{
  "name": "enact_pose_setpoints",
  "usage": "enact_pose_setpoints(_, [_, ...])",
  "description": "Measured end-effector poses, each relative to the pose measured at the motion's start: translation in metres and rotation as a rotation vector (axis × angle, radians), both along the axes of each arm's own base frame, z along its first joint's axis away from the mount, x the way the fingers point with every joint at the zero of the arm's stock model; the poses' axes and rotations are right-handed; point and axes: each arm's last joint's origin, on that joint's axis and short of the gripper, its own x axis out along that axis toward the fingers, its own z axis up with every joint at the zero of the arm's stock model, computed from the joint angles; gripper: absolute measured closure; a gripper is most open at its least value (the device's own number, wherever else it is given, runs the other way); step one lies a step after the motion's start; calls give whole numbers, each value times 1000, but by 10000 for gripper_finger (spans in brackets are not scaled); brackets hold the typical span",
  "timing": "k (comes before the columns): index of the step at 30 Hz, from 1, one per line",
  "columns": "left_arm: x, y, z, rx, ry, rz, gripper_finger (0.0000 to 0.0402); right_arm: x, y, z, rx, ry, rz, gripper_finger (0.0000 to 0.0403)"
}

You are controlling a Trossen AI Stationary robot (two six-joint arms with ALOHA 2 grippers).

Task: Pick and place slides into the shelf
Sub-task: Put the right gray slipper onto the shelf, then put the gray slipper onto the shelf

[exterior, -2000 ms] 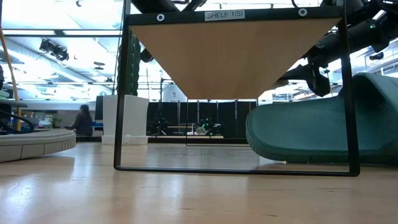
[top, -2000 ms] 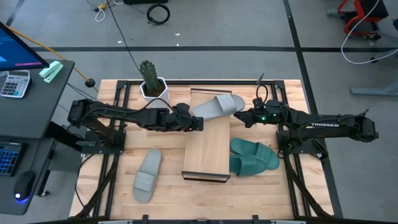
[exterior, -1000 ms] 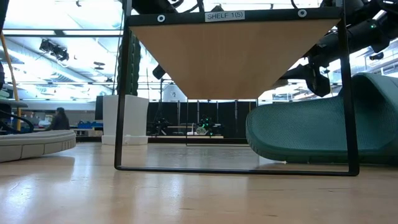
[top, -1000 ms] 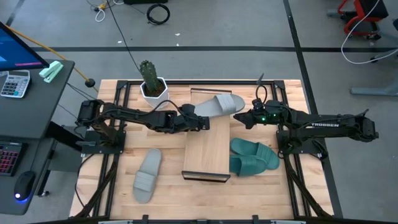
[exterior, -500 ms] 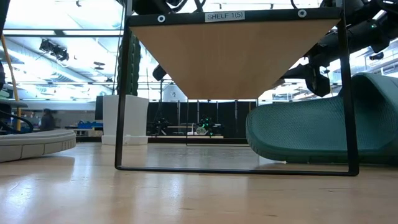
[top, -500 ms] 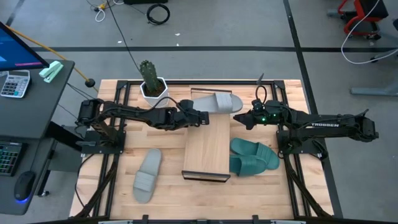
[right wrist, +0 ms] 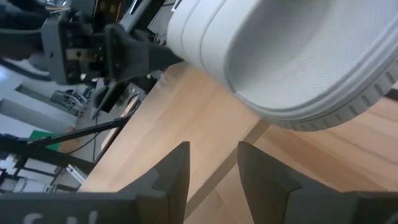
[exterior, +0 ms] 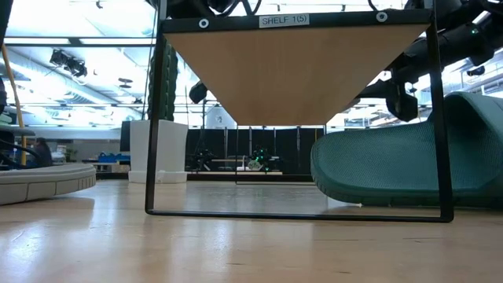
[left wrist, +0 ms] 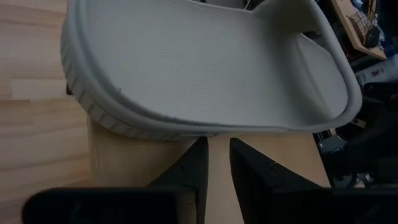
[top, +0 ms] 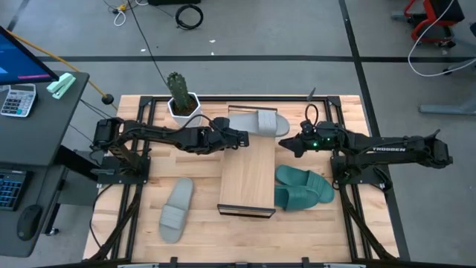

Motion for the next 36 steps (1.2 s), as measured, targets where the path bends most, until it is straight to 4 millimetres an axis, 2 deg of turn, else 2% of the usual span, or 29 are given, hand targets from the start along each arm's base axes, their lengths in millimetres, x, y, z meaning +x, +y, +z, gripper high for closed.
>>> enact_pose_setpoints(6, [0,1,0,-2,-5,0,322,1,3,0,-3,1,15,261])
enact_pose_setpoints(14, [2,-12,1,-8,-18,-28,316,1,3,0,-11,1,15,261])
enact_pose_setpoints(17, [2,-17,6,4,-48,-44,306,0,3,1,-12,-7,15,261])
enact_pose_setpoints(21, [-1,-19,24,25,-130,-56,289,-1,3,7,-15,-41,31,261])
enact_pose_setpoints(27, [-26,-26,56,56,-141,-98,268,0,6,36,-13,-95,113,261])
enact_pose_setpoints(32, [-58,-50,68,34,-43,-121,271,-4,16,59,-4,-15,250,261])
enact_pose_setpoints(36, [-80,-74,74,27,-17,-110,279,-15,29,70,0,91,327,261])
